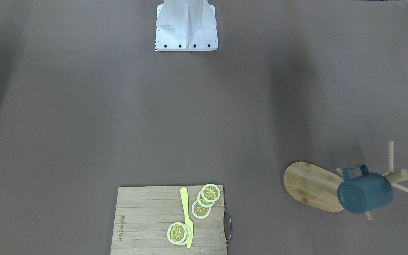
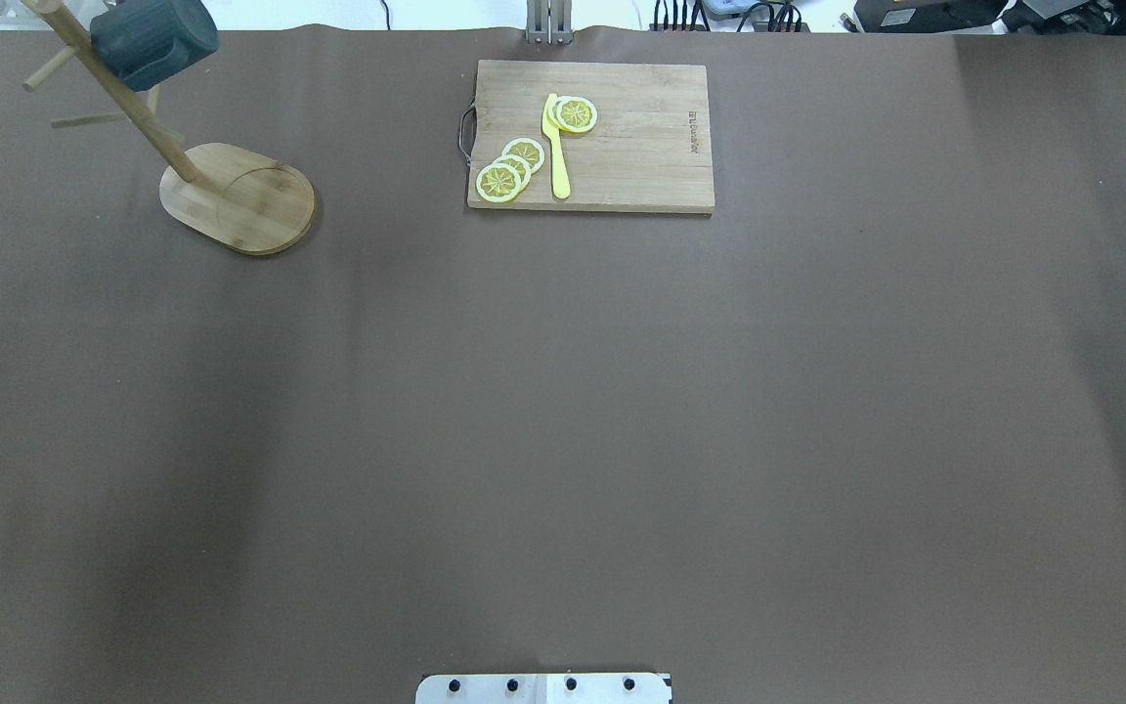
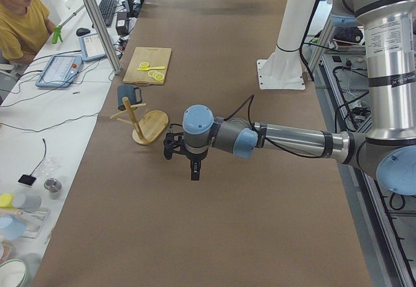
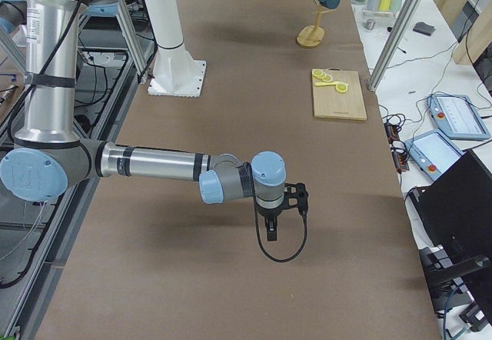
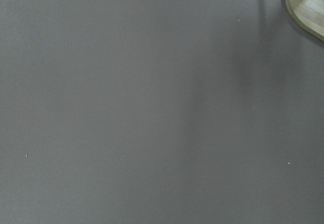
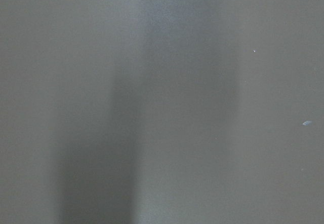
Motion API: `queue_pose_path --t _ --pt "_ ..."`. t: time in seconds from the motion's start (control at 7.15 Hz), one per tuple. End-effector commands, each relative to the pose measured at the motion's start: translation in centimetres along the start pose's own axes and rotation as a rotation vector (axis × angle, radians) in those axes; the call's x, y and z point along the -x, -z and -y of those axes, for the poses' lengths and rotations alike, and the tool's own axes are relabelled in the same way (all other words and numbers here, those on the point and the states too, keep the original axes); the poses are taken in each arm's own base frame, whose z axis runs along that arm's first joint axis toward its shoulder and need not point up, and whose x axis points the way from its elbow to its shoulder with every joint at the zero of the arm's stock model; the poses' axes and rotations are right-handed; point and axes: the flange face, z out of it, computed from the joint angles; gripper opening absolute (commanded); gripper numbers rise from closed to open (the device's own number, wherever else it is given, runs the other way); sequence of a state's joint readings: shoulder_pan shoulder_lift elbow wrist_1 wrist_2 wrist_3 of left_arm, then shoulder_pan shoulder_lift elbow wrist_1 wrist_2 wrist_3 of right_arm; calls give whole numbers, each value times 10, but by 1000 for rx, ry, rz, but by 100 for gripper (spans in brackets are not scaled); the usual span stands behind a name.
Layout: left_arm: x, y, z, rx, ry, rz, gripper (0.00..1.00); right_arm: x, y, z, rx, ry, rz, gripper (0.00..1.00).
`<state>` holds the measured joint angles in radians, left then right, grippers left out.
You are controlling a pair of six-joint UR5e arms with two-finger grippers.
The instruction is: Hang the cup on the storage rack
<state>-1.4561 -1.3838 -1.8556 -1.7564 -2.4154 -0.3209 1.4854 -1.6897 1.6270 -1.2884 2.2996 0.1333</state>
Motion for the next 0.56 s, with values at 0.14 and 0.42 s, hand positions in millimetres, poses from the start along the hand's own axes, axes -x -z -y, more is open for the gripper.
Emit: queue_pose_path --t 0.14,0.42 --pt "4 7 3 -16 13 -4 98 -2 -3 -5 5 -2 12 100" --pt "4 10 6 -25 10 0 98 -2 -3 -4 1 0 1 100"
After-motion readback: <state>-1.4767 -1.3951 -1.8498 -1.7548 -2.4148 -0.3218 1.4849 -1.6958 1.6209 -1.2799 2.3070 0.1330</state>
